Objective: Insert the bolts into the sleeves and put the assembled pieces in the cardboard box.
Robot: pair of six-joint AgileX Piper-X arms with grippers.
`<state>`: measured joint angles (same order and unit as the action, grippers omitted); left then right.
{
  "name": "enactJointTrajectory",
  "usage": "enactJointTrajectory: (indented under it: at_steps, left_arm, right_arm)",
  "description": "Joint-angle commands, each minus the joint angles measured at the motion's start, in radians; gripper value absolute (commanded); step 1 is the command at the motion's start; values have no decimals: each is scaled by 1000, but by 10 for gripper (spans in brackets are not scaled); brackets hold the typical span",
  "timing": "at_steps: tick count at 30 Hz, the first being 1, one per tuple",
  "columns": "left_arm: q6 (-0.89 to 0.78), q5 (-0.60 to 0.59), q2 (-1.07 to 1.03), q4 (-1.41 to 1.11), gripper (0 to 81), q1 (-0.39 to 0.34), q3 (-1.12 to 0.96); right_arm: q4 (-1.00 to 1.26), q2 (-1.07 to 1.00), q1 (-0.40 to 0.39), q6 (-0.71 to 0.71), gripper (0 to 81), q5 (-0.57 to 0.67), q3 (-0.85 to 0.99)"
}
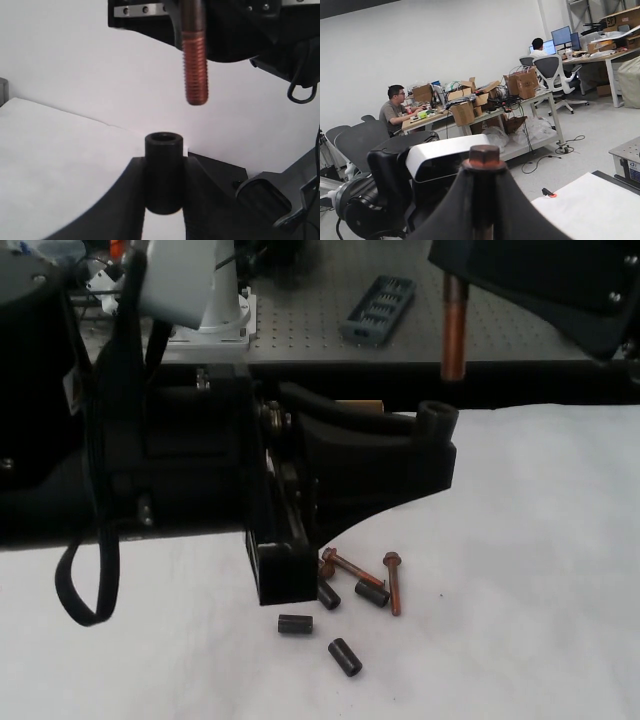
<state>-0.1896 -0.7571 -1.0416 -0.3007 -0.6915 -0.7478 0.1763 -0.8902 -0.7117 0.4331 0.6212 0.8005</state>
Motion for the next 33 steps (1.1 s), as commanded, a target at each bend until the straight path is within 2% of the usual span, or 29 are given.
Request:
enactJointTrajectory:
  at_steps: [1, 19, 30, 33]
  left_arm:
    - [10, -14, 11, -10, 6, 2, -8]
    - [10, -6, 62, -14, 6, 2, -8]
    - [-10, 136, 62, -99, 6, 2, -8]
    - [-14, 180, 62, -133, 6, 2, -8]
  right_arm:
    - [10, 2, -1, -8, 1, -6, 2]
    - [33, 2, -1, 29, 1, 5, -51]
    - [59, 7, -1, 45, 1, 24, -51]
    - [119, 7, -1, 45, 1, -7, -51]
